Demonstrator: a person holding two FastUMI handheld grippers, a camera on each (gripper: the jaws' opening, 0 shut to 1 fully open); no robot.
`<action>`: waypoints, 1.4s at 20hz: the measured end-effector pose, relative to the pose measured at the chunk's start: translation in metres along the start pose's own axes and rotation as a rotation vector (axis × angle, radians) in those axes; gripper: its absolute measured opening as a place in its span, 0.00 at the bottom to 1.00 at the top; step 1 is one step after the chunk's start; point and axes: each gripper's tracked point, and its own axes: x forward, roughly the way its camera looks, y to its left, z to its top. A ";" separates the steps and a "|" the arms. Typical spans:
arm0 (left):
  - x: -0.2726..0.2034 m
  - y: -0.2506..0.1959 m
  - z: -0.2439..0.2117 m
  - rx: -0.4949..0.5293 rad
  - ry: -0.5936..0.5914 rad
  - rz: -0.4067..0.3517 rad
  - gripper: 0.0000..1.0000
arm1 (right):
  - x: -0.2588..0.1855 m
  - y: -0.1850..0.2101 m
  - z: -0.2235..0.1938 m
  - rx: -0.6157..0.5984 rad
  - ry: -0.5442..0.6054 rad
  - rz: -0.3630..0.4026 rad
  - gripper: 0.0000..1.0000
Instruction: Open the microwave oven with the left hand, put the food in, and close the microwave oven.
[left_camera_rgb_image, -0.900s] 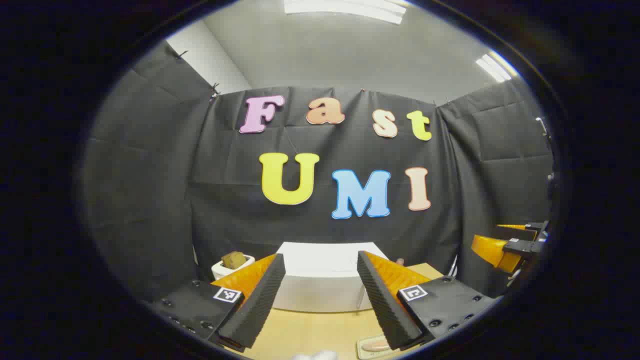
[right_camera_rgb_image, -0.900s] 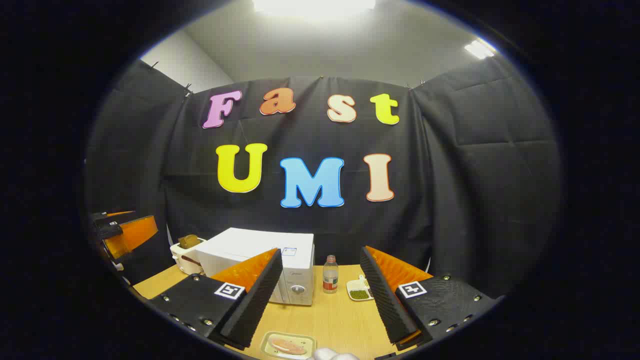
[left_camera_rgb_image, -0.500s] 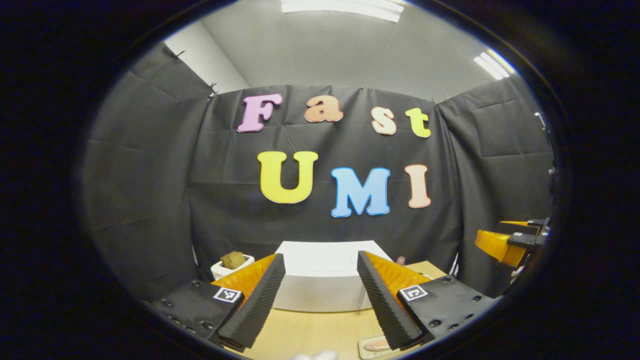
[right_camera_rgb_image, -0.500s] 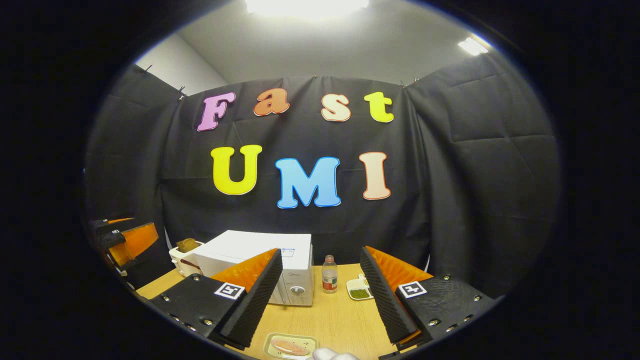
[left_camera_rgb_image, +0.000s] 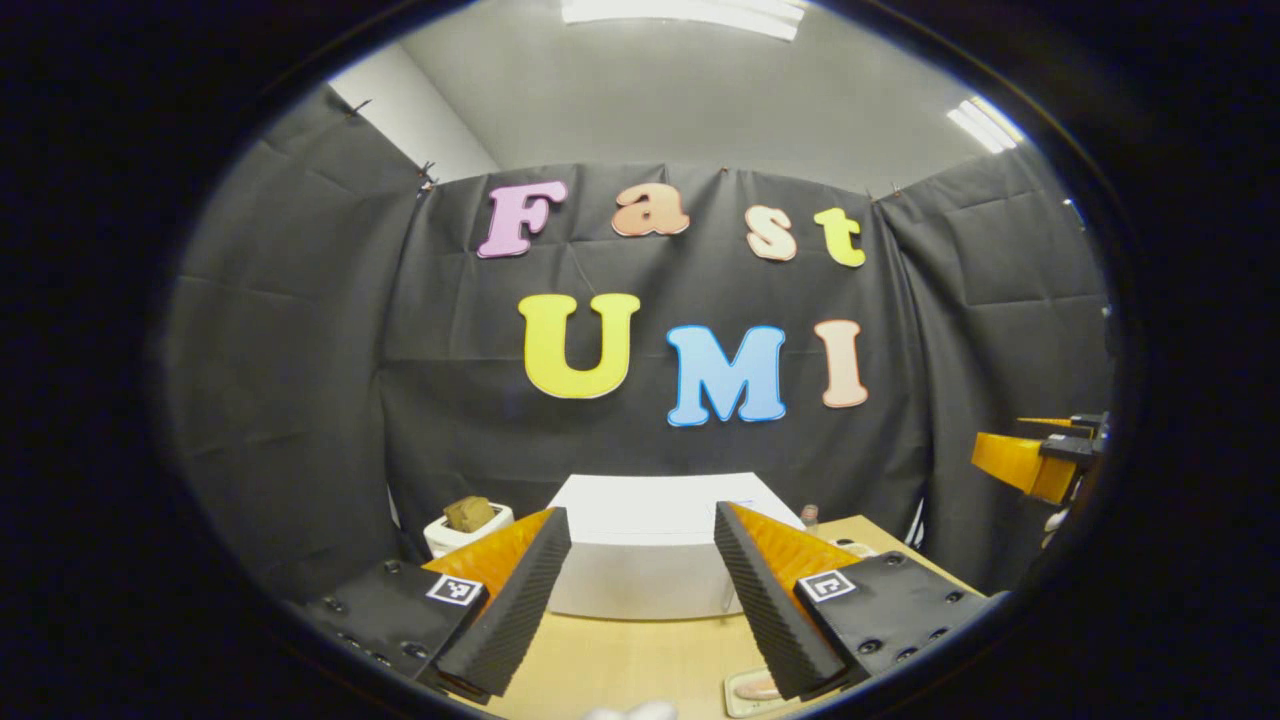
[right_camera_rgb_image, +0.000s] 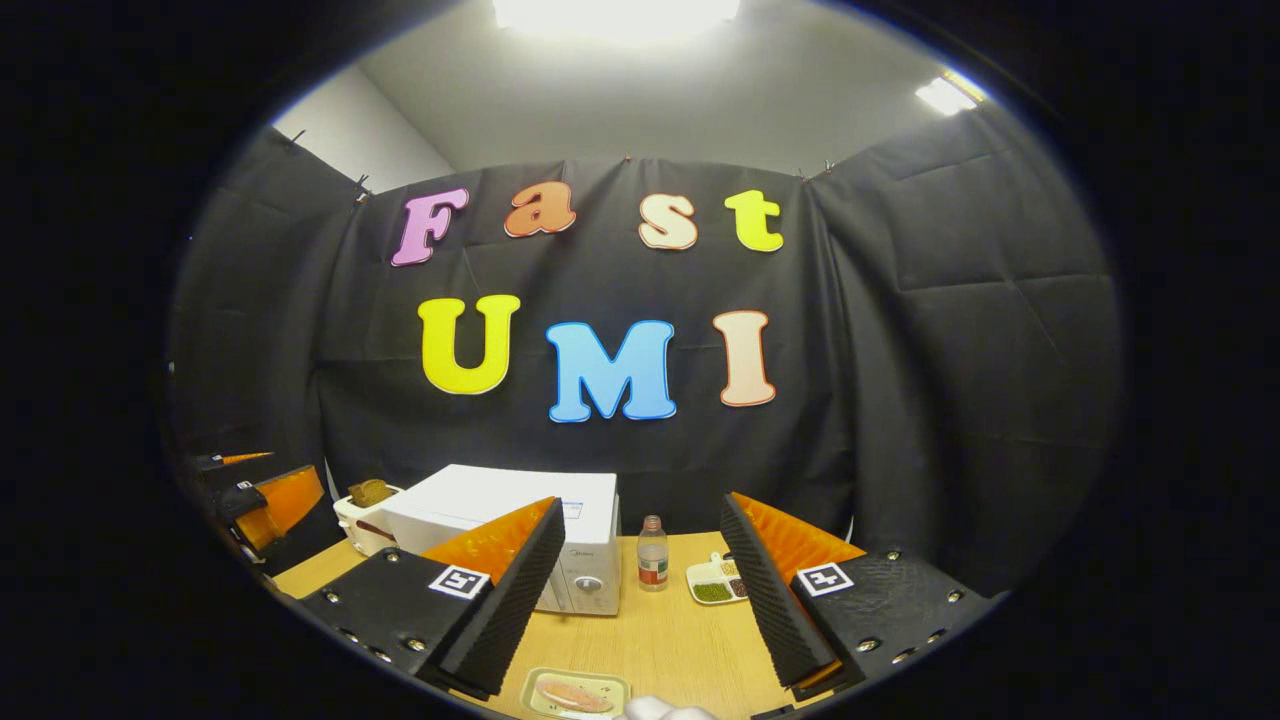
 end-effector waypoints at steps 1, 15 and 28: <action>0.002 -0.001 -0.006 -0.009 0.008 -0.006 0.98 | 0.001 -0.003 -0.001 -0.017 0.009 -0.004 0.96; 0.108 -0.125 -0.186 0.011 0.095 -0.158 0.98 | 0.009 -0.046 0.019 -0.012 0.049 -0.072 0.96; 0.241 -0.172 -0.288 -0.005 0.129 -0.133 0.99 | 0.035 -0.079 -0.028 -0.117 0.165 -0.128 0.96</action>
